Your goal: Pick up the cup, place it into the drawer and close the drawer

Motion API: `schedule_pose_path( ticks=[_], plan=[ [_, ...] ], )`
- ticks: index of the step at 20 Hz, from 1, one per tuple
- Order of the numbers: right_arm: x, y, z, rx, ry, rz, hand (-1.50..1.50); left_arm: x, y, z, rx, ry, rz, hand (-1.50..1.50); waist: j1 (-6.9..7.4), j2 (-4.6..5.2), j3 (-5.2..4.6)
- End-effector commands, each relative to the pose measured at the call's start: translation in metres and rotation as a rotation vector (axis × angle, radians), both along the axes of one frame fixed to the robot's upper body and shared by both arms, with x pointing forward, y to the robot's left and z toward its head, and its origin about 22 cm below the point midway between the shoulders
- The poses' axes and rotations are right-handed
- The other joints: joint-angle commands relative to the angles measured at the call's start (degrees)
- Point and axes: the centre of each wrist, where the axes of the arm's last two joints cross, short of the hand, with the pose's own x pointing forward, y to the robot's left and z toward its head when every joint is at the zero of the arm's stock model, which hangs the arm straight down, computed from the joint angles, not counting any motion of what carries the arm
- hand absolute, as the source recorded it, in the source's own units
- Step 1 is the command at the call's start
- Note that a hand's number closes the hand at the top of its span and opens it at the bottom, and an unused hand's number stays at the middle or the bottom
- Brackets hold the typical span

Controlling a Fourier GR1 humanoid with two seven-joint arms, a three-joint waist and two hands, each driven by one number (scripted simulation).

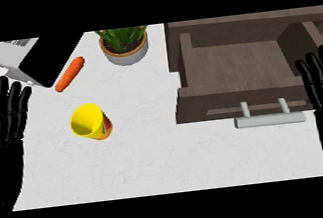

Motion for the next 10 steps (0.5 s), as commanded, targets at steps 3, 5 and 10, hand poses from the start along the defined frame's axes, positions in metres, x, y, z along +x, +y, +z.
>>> schedule_pose_path(
  ticks=[3,5,10],
  plan=[
    [0.001,0.006,0.005,-0.010,0.003,-0.009,-1.50,0.008,-0.030,-0.018,-0.060,0.032,-0.001,-1.50,-0.35,-2.01,1.45],
    [0.007,-0.011,-0.001,0.006,0.000,-0.037,-1.50,0.014,-0.054,-0.001,-0.071,0.007,-0.012,-1.50,-0.44,-2.01,1.48],
    [0.012,-0.020,0.010,-0.099,0.065,-0.018,-1.50,0.017,-0.053,-0.021,-0.326,0.166,0.007,-1.50,-0.37,-1.97,1.44]
  ],
)
